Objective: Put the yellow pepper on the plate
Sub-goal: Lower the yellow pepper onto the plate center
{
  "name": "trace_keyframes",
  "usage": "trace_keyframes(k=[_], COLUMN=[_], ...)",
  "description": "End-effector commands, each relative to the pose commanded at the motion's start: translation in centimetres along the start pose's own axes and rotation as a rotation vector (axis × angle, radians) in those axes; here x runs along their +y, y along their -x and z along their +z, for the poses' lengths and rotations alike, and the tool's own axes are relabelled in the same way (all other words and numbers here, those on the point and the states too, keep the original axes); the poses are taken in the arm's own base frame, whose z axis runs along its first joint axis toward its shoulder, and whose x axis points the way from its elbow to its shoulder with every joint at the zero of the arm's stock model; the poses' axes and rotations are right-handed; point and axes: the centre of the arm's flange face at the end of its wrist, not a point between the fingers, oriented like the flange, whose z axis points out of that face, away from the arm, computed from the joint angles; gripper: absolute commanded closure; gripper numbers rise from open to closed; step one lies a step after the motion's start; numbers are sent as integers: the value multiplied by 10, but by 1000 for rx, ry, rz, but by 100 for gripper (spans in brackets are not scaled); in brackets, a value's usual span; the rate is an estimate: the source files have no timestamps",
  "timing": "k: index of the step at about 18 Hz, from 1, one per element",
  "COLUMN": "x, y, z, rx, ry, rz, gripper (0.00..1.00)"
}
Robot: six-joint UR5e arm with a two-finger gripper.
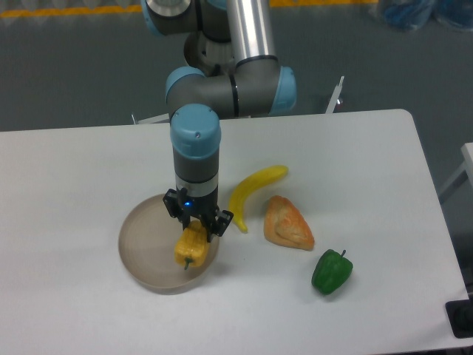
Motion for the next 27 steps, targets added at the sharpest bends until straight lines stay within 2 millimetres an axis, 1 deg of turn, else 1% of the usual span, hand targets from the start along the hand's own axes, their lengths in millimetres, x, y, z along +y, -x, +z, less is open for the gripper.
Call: trace_keyframes(k=[2, 3, 5, 6, 9, 10, 11, 13, 15, 21, 23, 27], x=[3, 3, 3, 3, -1, -3, -3, -3, -6, -6, -8, -9], y=[-7, -7, -16, -17, -29, -31, -32, -33, -36, -36, -35, -35], z=[9, 11, 18, 19, 20, 26, 26, 32, 30, 32, 30, 33], rx=[11, 13, 23, 25, 32, 38, 38, 45, 43, 45, 41, 44], ry=[15, 17, 28, 30, 32, 40, 38, 46, 43, 45, 40, 44], rz=[33, 34, 39, 39, 43, 34, 32, 35, 42, 41, 44, 42], gripper=[70, 70, 70, 70, 70, 70, 70, 70, 70, 69, 68, 66])
